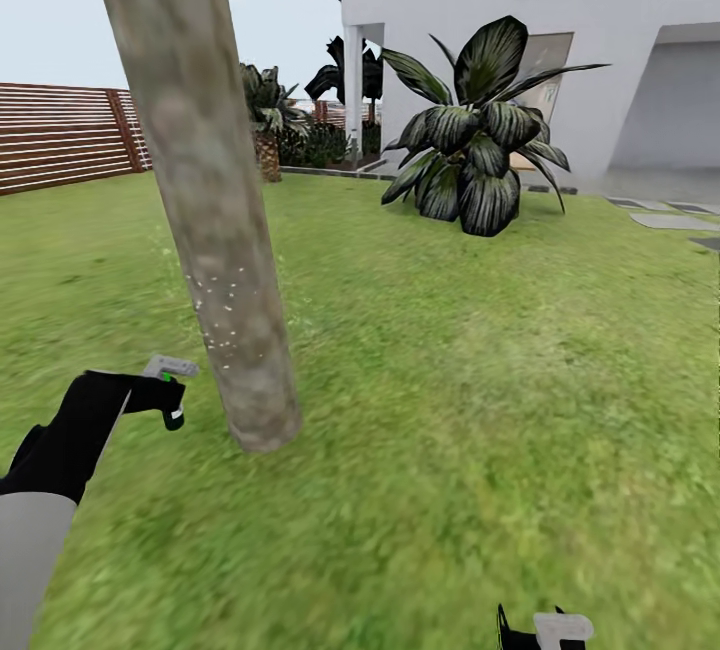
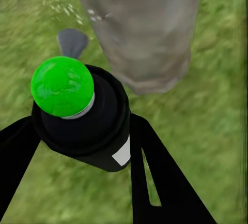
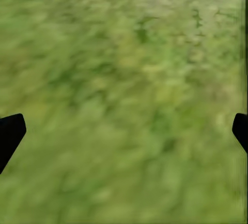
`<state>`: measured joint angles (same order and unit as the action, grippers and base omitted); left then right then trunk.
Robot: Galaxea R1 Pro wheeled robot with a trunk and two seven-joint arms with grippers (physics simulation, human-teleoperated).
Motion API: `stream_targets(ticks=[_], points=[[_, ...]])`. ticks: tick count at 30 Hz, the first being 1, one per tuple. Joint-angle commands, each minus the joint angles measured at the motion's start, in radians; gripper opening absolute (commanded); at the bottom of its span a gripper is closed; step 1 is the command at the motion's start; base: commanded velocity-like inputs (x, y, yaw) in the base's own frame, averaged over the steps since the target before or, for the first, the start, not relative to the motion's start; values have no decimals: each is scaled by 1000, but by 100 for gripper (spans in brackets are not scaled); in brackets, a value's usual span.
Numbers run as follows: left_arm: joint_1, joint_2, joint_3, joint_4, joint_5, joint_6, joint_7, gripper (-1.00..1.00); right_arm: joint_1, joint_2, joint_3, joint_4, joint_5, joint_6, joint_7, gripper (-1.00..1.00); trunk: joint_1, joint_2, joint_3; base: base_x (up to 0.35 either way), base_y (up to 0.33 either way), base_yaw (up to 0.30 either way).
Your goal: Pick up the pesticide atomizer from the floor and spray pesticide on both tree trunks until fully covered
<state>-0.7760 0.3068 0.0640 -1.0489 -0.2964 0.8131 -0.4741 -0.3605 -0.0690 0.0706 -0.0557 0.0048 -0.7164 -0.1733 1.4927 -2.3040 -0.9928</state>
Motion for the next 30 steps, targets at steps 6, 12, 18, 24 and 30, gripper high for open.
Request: stream_targets(ticks=[6,12,18,24,30], points=[[0,0,0,0,0,0,0,-100,0,0,0,0,0,0,0,100,0,0,0,-68,-273,0],[0,0,0,-3,0,0,0,-100,0,-2,-1,1,0,0,-1,100,0,0,0,-96,-274,0],[0,0,1,-3,0,0,0,-100,0,-2,-2,0,0,0,-1,100,0,0,0,-127,-273,0],[2,1,37,5,-2,-1,0,-100,0,-1,-1,0,0,0,-1,100,0,0,0,-11,-274,1],[4,2,40,13,2,-1,93,-100,0,0,0,0,0,0,0,100,0,0,0,72,-274,220]])
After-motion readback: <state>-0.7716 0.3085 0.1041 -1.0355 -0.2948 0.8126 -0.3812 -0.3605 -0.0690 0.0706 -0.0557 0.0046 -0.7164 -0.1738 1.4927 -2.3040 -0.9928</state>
